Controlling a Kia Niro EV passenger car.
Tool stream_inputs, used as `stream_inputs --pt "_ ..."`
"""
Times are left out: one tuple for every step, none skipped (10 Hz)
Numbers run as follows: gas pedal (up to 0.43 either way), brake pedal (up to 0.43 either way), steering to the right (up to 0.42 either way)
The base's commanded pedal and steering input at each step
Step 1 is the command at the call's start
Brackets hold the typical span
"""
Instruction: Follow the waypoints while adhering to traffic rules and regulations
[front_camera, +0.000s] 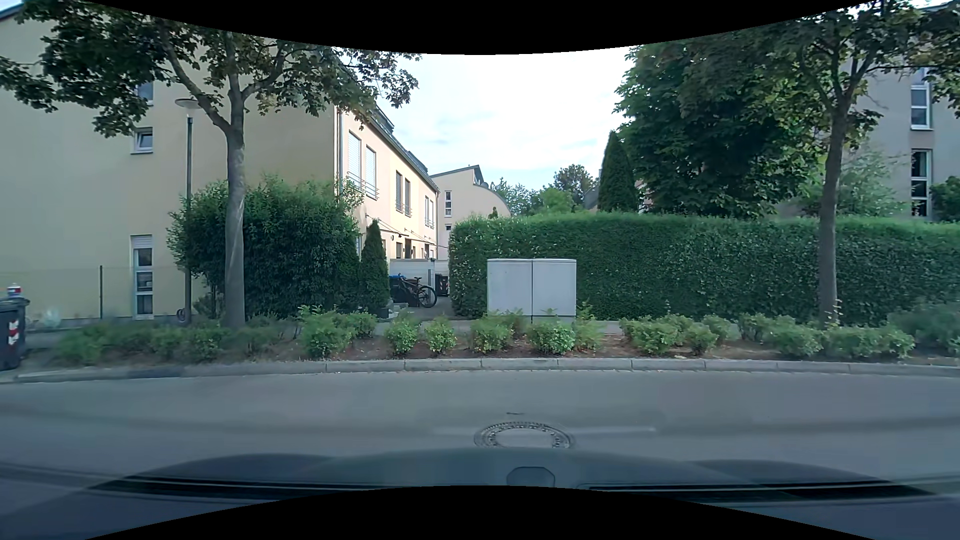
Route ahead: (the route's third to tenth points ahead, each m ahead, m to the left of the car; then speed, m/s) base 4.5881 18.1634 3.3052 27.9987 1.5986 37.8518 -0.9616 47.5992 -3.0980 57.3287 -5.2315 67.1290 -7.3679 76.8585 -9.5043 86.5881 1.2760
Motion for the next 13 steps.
stream_inputs --pt "0.0 0.0 -0.424" --pt "0.0 0.0 -0.491" --pt "0.0 0.0 -0.562" --pt "0.0 0.0 -0.593" --pt "0.0 0.0 -0.613" --pt "0.0 0.0 -0.659" --pt "0.0 0.0 -0.703" --pt "0.0 0.0 -0.728" --pt "0.0 0.0 -0.738" --pt "0.0 0.0 -0.765" --pt "0.0 0.0 -0.796" --pt "0.0 0.0 -0.828" --pt "0.0 0.0 -0.866"
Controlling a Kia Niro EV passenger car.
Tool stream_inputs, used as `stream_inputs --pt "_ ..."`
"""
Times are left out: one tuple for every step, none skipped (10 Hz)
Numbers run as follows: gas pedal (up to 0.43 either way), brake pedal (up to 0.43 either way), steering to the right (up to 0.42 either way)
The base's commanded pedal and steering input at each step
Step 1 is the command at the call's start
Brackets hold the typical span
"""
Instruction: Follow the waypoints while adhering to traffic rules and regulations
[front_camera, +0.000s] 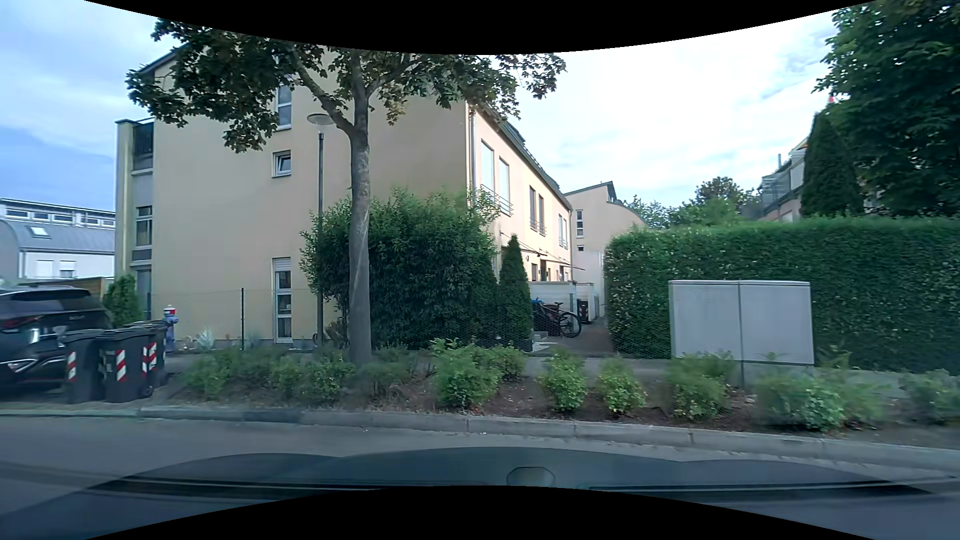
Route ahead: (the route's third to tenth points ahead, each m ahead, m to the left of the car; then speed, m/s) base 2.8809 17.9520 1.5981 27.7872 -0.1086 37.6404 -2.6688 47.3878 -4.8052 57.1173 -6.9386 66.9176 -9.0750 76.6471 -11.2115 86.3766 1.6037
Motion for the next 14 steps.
stream_inputs --pt "0.0 0.0 -0.886" --pt "0.0 0.0 -0.9" --pt "0.0 0.0 -0.917" --pt "0.0 0.0 -0.937" --pt "0.0 0.0 -0.948" --pt "0.0 0.0 -0.949" --pt "0.0 0.0 -0.952" --pt "0.0 0.0 -0.951" --pt "0.0 0.0 -0.946" --pt "0.0 0.0 -0.936" --pt "0.0 0.0 -0.922" --pt "0.0 0.0 -0.91" --pt "0.0 0.0 -0.894" --pt "0.0 0.0 -0.885"
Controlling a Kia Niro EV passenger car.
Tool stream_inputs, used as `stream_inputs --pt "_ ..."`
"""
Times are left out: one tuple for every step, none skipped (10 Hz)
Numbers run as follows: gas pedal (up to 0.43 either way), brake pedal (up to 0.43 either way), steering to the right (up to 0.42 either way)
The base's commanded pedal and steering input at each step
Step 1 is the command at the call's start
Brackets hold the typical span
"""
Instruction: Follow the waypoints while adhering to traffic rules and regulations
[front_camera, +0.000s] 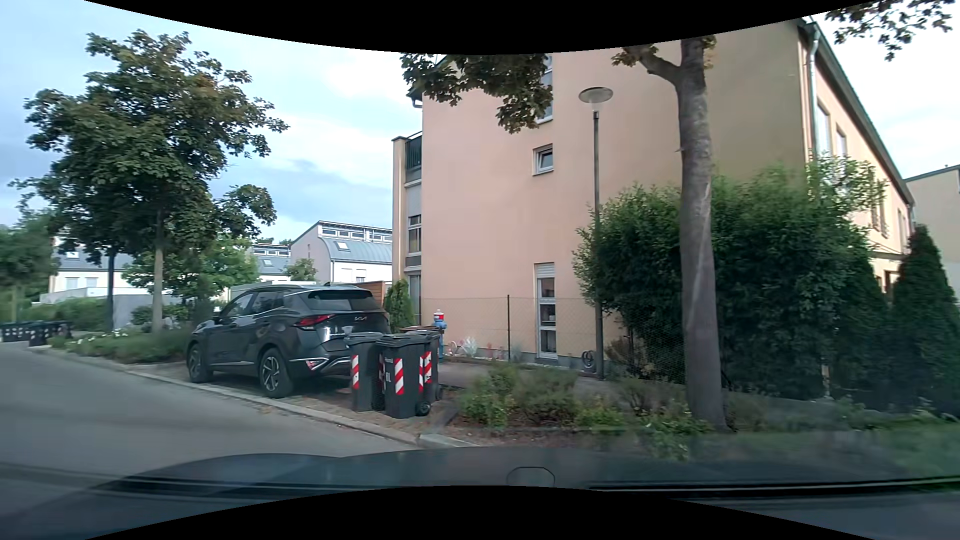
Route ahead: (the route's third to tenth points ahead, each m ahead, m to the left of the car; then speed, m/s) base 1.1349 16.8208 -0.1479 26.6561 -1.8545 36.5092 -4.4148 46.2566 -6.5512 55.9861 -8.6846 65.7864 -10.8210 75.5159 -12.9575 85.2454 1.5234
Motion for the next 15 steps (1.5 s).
stream_inputs --pt "0.0 0.0 -0.874" --pt "0.0 0.0 -0.862" --pt "0.0 0.0 -0.853" --pt "0.0 0.0 -0.842" --pt "0.0 0.0 -0.837" --pt "0.0 0.0 -0.829" --pt "0.0 0.0 -0.817" --pt "0.0 0.0 -0.803" --pt "0.0 0.0 -0.796" --pt "0.0 0.0 -0.788" --pt "0.0 0.0 -0.774" --pt "0.0 0.0 -0.762" --pt "0.0 0.0 -0.75" --pt "0.0 0.0 -0.725" --pt "0.0 0.0 -0.694"
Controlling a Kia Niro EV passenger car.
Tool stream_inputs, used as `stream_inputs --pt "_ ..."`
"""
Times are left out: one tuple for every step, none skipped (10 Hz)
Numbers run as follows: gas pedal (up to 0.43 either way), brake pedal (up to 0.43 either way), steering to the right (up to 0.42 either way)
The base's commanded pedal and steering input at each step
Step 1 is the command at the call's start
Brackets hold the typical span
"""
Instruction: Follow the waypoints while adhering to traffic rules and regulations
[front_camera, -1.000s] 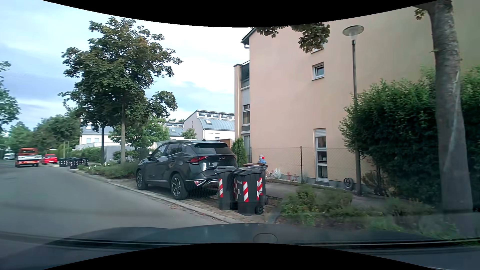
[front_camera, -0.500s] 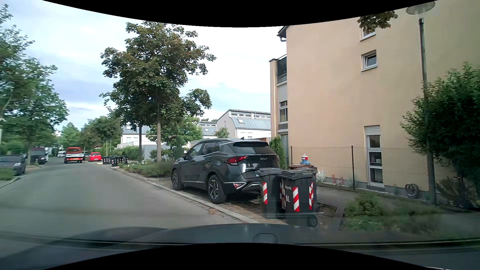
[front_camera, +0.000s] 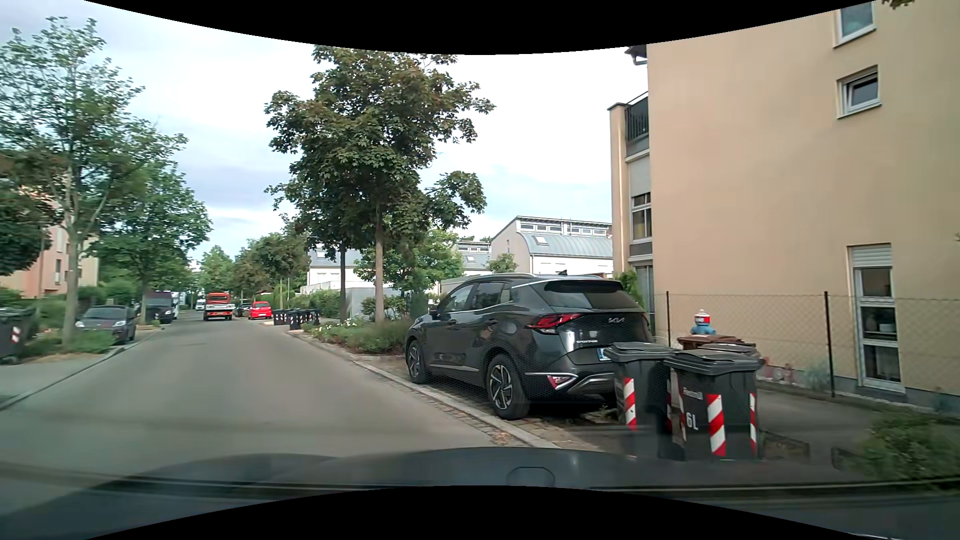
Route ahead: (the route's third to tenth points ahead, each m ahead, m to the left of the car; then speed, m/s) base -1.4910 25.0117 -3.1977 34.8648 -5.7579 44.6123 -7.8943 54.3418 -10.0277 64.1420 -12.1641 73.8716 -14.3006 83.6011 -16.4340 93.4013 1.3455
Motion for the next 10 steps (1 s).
stream_inputs --pt "0.0 0.0 -0.66" --pt "0.0 0.0 -0.641" --pt "0.0 0.0 -0.635" --pt "0.0 0.0 -0.625" --pt "0.0 0.0 -0.61" --pt "0.0 0.0 -0.609" --pt "0.0 0.0 -0.6" --pt "0.0 0.0 -0.583" --pt "0.008 0.0 -0.556" --pt "0.047 0.0 -0.533"
